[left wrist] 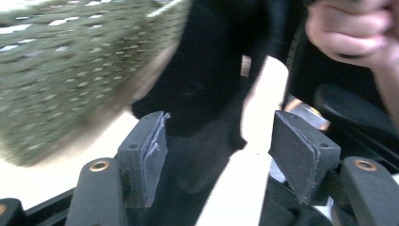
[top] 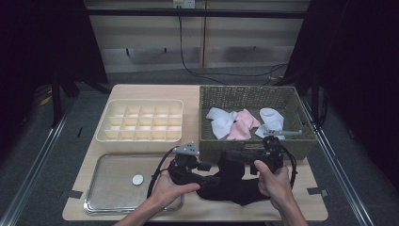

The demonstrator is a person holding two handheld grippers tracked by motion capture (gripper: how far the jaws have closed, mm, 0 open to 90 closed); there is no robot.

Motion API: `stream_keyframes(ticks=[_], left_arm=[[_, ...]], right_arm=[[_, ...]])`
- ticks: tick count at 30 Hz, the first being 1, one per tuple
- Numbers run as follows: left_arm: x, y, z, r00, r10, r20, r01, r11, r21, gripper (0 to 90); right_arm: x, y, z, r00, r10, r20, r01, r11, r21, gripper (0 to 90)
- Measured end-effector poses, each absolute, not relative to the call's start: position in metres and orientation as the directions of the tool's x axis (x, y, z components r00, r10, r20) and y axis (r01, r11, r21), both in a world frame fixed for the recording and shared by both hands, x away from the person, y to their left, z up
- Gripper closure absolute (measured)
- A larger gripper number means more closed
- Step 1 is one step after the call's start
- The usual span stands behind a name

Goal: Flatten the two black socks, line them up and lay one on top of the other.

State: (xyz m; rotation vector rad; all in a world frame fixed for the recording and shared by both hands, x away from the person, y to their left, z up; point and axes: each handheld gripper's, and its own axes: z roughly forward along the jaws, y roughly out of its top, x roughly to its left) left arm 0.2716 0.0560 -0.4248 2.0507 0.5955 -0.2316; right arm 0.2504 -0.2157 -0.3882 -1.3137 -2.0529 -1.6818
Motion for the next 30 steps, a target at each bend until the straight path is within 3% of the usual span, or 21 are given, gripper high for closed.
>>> stream_keyframes(ticks=[3, 7, 10, 12, 14, 15, 23, 25, 30], left_arm=[[0.274, 0.058, -0.428, 0.856, 0.341, -0.389, 0.510, -0.425, 0.748, 36.1], [0.274, 0.057, -0.432, 0.860, 0.304, -0.411, 0.509, -0.437, 0.742, 39.6], [0.267, 0.049, -0.439, 0.882, 0.275, -0.383, 0.471, -0.483, 0.738, 50.5], [0.265, 0.048, -0.442, 0.885, 0.299, -0.357, 0.463, -0.486, 0.741, 72.5], [0.266, 0.048, -0.441, 0.884, 0.284, -0.372, 0.467, -0.483, 0.740, 86.0], [0.266, 0.048, -0.441, 0.884, 0.284, -0.372, 0.467, -0.483, 0.740, 88.3], [0.265, 0.046, -0.428, 0.878, 0.191, -0.438, 0.474, -0.460, 0.750, 89.2], [0.261, 0.044, -0.425, 0.871, 0.155, -0.465, 0.480, -0.467, 0.742, 89.3], [0.267, 0.055, -0.428, 0.843, 0.167, -0.512, 0.524, -0.470, 0.710, 89.3]], right_arm=[[0.249, -0.215, -0.391, -0.594, 0.510, 0.622, 0.712, -0.027, 0.701, 87.6], [0.248, -0.214, -0.395, -0.589, 0.511, 0.627, 0.712, -0.039, 0.701, 87.6], [0.250, -0.212, -0.396, -0.585, 0.511, 0.630, 0.713, -0.046, 0.699, 87.5], [0.249, -0.213, -0.395, -0.581, 0.515, 0.630, 0.711, -0.054, 0.701, 87.5], [0.247, -0.214, -0.395, -0.583, 0.527, 0.619, 0.702, -0.058, 0.710, 87.4], [0.247, -0.214, -0.395, -0.583, 0.527, 0.619, 0.702, -0.058, 0.710, 87.4], [0.233, -0.238, -0.395, -0.549, 0.584, 0.598, 0.684, -0.098, 0.723, 87.0], [0.228, -0.243, -0.396, -0.539, 0.611, 0.580, 0.688, -0.079, 0.722, 78.9], [0.227, -0.244, -0.404, -0.534, 0.612, 0.583, 0.698, -0.071, 0.713, 71.8]])
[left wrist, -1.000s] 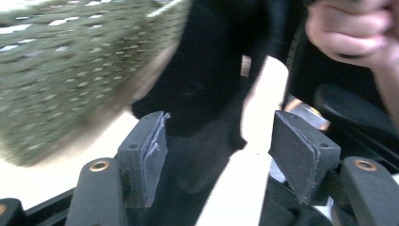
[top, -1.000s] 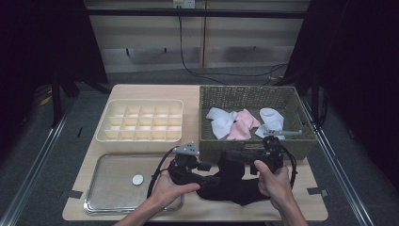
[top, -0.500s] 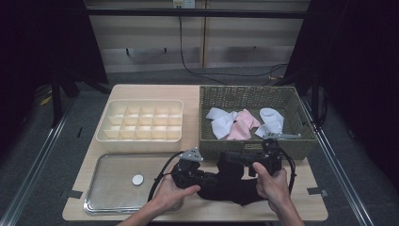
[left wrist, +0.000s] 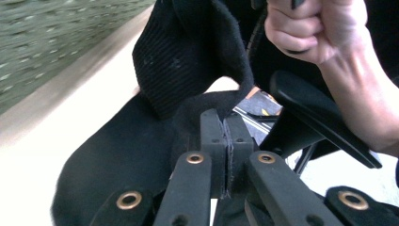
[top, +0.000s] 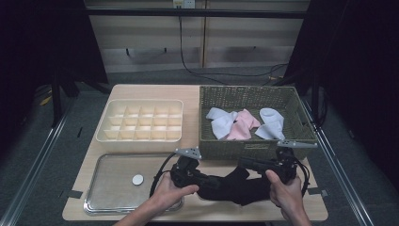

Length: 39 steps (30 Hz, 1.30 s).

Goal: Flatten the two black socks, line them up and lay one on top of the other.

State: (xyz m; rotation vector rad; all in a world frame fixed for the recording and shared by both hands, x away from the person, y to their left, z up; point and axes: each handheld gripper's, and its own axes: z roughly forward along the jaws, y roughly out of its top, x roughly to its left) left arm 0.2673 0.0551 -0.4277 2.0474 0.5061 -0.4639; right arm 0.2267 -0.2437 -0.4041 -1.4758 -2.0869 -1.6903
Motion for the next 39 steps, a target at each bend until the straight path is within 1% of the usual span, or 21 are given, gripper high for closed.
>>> stream_keyframes(ticks=[3, 4, 7, 9, 13, 14, 17, 18, 20, 23, 27, 28, 35, 36, 37, 39], left_arm=[[0.272, 0.062, -0.430, 0.829, 0.183, -0.529, 0.546, -0.472, 0.692, 89.2], [0.275, 0.070, -0.432, 0.827, 0.205, -0.524, 0.551, -0.481, 0.682, 89.2], [0.276, 0.079, -0.434, 0.816, 0.215, -0.536, 0.567, -0.481, 0.669, 89.2], [0.280, 0.093, -0.439, 0.805, 0.248, -0.539, 0.585, -0.482, 0.652, 89.1], [0.284, 0.104, -0.442, 0.791, 0.271, -0.548, 0.605, -0.476, 0.638, 89.0], [0.287, 0.108, -0.443, 0.779, 0.288, -0.557, 0.623, -0.460, 0.633, 89.0], [0.291, 0.111, -0.443, 0.770, 0.289, -0.569, 0.634, -0.445, 0.632, 89.0], [0.295, 0.116, -0.442, 0.767, 0.283, -0.575, 0.637, -0.443, 0.631, 88.9], [0.296, 0.119, -0.441, 0.770, 0.269, -0.579, 0.633, -0.442, 0.636, 88.8], [0.295, 0.125, -0.440, 0.767, 0.279, -0.577, 0.636, -0.445, 0.630, 88.8], [0.295, 0.129, -0.443, 0.765, 0.278, -0.581, 0.637, -0.455, 0.622, 88.7], [0.295, 0.130, -0.445, 0.764, 0.283, -0.579, 0.638, -0.459, 0.618, 88.7], [0.295, 0.126, -0.449, 0.763, 0.277, -0.583, 0.637, -0.475, 0.607, 88.3], [0.296, 0.126, -0.449, 0.766, 0.277, -0.580, 0.633, -0.479, 0.608, 88.3], [0.296, 0.126, -0.449, 0.766, 0.277, -0.580, 0.633, -0.479, 0.608, 88.3], [0.295, 0.125, -0.449, 0.765, 0.271, -0.584, 0.633, -0.480, 0.607, 88.4]], right_arm=[[0.229, -0.242, -0.408, -0.524, 0.619, 0.585, 0.706, -0.068, 0.705, 70.5], [0.229, -0.241, -0.410, -0.521, 0.625, 0.581, 0.710, -0.061, 0.702, 68.3], [0.229, -0.241, -0.413, -0.518, 0.629, 0.580, 0.715, -0.054, 0.697, 68.7], [0.229, -0.241, -0.416, -0.512, 0.631, 0.583, 0.720, -0.056, 0.692, 68.7], [0.231, -0.240, -0.423, -0.498, 0.645, 0.580, 0.734, -0.043, 0.678, 68.7], [0.233, -0.239, -0.430, -0.489, 0.656, 0.576, 0.742, -0.034, 0.669, 68.7], [0.236, -0.239, -0.437, -0.486, 0.676, 0.553, 0.744, -0.012, 0.669, 68.2], [0.239, -0.239, -0.445, -0.466, 0.685, 0.559, 0.760, -0.013, 0.650, 67.4], [0.241, -0.238, -0.455, -0.452, 0.711, 0.538, 0.770, 0.007, 0.638, 65.3], [0.243, -0.236, -0.469, -0.438, 0.729, 0.526, 0.790, 0.032, 0.613, 62.2], [0.245, -0.234, -0.476, -0.434, 0.745, 0.506, 0.795, 0.052, 0.604, 62.2], [0.247, -0.233, -0.481, -0.426, 0.753, 0.502, 0.799, 0.052, 0.599, 60.4], [0.257, -0.228, -0.493, -0.419, 0.769, 0.483, 0.807, 0.071, 0.587, 60.5], [0.259, -0.225, -0.497, -0.414, 0.782, 0.466, 0.812, 0.086, 0.578, 60.7], [0.259, -0.225, -0.499, -0.415, 0.783, 0.464, 0.814, 0.091, 0.573, 61.9], [0.260, -0.224, -0.501, -0.420, 0.774, 0.474, 0.815, 0.092, 0.572, 67.6]])
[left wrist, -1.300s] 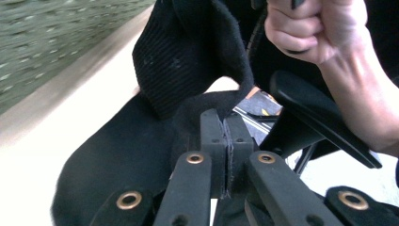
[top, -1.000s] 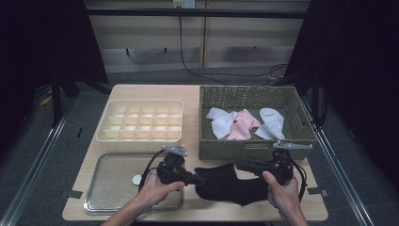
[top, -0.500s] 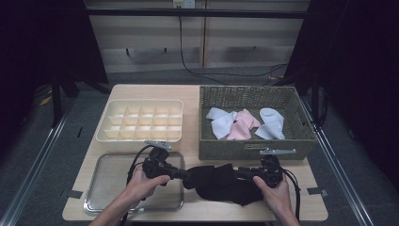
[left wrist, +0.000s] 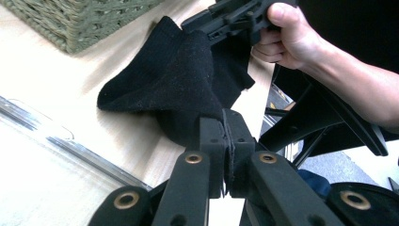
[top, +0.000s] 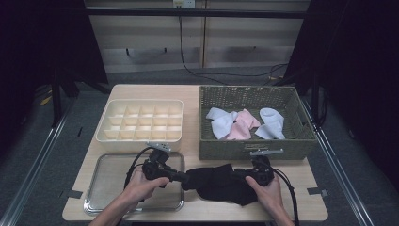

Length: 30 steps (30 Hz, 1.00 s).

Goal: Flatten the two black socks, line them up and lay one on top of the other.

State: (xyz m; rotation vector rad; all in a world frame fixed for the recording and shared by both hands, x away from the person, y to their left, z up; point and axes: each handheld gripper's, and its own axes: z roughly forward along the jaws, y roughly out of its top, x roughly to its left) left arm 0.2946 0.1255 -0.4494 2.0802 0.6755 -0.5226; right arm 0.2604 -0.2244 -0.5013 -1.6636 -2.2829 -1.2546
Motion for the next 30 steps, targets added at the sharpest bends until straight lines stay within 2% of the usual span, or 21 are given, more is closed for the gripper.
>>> stream_keyframes(ticks=[3, 4, 8, 15, 24, 30], left_arm=[[0.294, 0.124, -0.449, 0.762, 0.273, -0.588, 0.638, -0.479, 0.604, 88.4], [0.294, 0.124, -0.449, 0.762, 0.273, -0.588, 0.638, -0.479, 0.604, 88.4], [0.294, 0.126, -0.446, 0.766, 0.262, -0.587, 0.631, -0.479, 0.610, 88.3], [0.290, 0.116, -0.444, 0.758, 0.223, -0.613, 0.625, -0.517, 0.585, 87.6], [0.289, 0.090, -0.451, 0.768, 0.204, -0.607, 0.592, -0.587, 0.552, 87.6], [0.288, 0.078, -0.458, 0.767, 0.208, -0.607, 0.584, -0.617, 0.528, 83.4]], right_arm=[[0.260, -0.225, -0.500, -0.432, 0.764, 0.480, 0.806, 0.087, 0.585, 86.4], [0.259, -0.227, -0.497, -0.443, 0.749, 0.494, 0.796, 0.075, 0.601, 88.1], [0.250, -0.239, -0.477, -0.454, 0.740, 0.497, 0.747, 0.012, 0.664, 89.4], [0.226, -0.268, -0.459, -0.423, 0.759, 0.495, 0.731, -0.036, 0.681, 89.6], [0.188, -0.299, -0.463, -0.348, 0.802, 0.485, 0.743, -0.079, 0.664, 89.6], [0.179, -0.309, -0.473, -0.305, 0.832, 0.463, 0.770, -0.071, 0.635, 89.3]])
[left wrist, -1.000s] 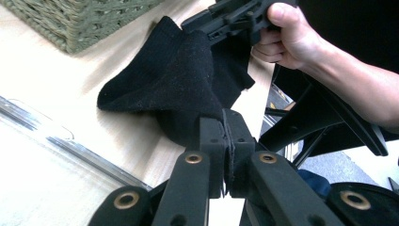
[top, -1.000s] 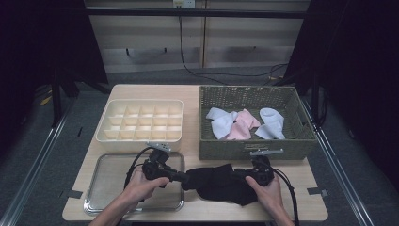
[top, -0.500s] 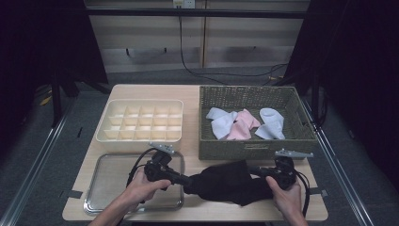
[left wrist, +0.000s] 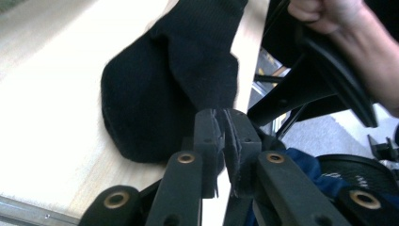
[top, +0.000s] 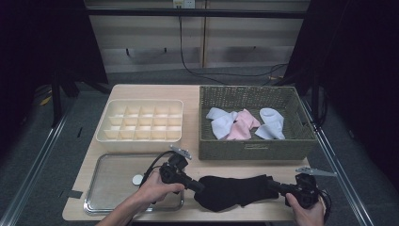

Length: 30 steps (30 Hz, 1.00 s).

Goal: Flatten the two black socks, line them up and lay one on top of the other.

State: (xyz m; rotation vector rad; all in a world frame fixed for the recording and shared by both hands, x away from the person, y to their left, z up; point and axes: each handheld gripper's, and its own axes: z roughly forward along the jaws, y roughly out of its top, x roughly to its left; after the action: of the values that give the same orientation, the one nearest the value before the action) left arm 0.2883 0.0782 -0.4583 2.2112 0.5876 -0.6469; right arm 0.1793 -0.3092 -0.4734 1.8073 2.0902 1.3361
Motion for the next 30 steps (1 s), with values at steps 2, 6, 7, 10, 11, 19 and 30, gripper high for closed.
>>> stream_keyframes(ticks=[2, 6, 7, 10, 11, 19, 30], left_arm=[[0.288, 0.078, -0.462, 0.762, 0.223, -0.607, 0.594, -0.613, 0.520, 81.2], [0.284, 0.076, -0.465, 0.764, 0.221, -0.607, 0.588, -0.627, 0.512, 74.8], [0.283, 0.075, -0.467, 0.763, 0.223, -0.607, 0.589, -0.627, 0.510, 72.5], [0.281, 0.074, -0.470, 0.768, 0.234, -0.596, 0.582, -0.642, 0.499, 68.6], [0.280, 0.073, -0.473, 0.772, 0.244, -0.586, 0.578, -0.654, 0.488, 68.1], [0.284, 0.071, -0.475, 0.769, 0.243, -0.592, 0.581, -0.652, 0.487, 72.8], [0.285, 0.071, -0.470, 0.776, 0.227, -0.589, 0.577, -0.631, 0.518, 89.0]], right_arm=[[0.179, -0.310, -0.475, -0.300, 0.830, 0.470, 0.783, -0.067, 0.619, 88.8], [0.179, -0.311, -0.478, -0.288, 0.838, 0.463, 0.791, -0.065, 0.609, 77.9], [0.182, -0.311, -0.475, -0.292, 0.840, 0.458, 0.779, -0.069, 0.624, 77.7], [0.188, -0.309, -0.471, -0.306, 0.847, 0.435, 0.770, -0.049, 0.637, 75.4], [0.191, -0.308, -0.470, -0.305, 0.852, 0.426, 0.769, -0.044, 0.638, 73.5], [0.222, -0.312, -0.483, -0.301, 0.849, 0.435, 0.798, -0.025, 0.603, 66.6], [0.221, -0.303, -0.480, -0.333, 0.821, 0.464, 0.800, -0.015, 0.600, 85.0]])
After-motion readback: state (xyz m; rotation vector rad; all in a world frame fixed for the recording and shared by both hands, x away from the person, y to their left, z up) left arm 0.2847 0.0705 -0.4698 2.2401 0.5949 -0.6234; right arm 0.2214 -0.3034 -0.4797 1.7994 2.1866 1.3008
